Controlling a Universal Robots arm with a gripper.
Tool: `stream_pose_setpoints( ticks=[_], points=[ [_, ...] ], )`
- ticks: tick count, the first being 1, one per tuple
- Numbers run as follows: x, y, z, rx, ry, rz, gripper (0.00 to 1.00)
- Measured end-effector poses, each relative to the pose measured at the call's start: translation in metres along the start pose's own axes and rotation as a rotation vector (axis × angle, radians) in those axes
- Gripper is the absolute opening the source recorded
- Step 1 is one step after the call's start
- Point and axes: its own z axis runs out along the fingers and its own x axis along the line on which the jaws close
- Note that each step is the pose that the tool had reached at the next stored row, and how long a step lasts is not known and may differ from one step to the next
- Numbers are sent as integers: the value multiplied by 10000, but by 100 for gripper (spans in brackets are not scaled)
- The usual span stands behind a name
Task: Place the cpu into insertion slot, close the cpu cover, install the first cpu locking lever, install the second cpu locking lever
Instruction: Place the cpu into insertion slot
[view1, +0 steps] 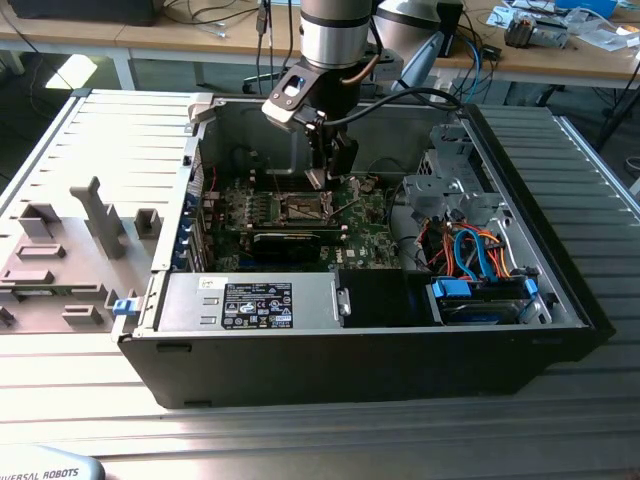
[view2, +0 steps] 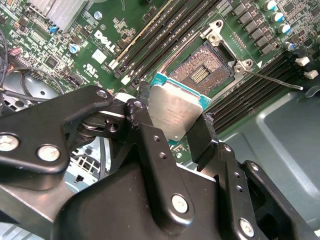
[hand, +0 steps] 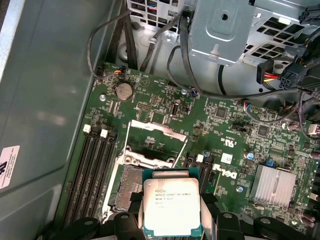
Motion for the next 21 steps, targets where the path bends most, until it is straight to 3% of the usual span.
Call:
stream_pose_setpoints(
  ticks=[21],
  points=[
    [0, 0, 1, 11, -5, 229, 54]
  ],
)
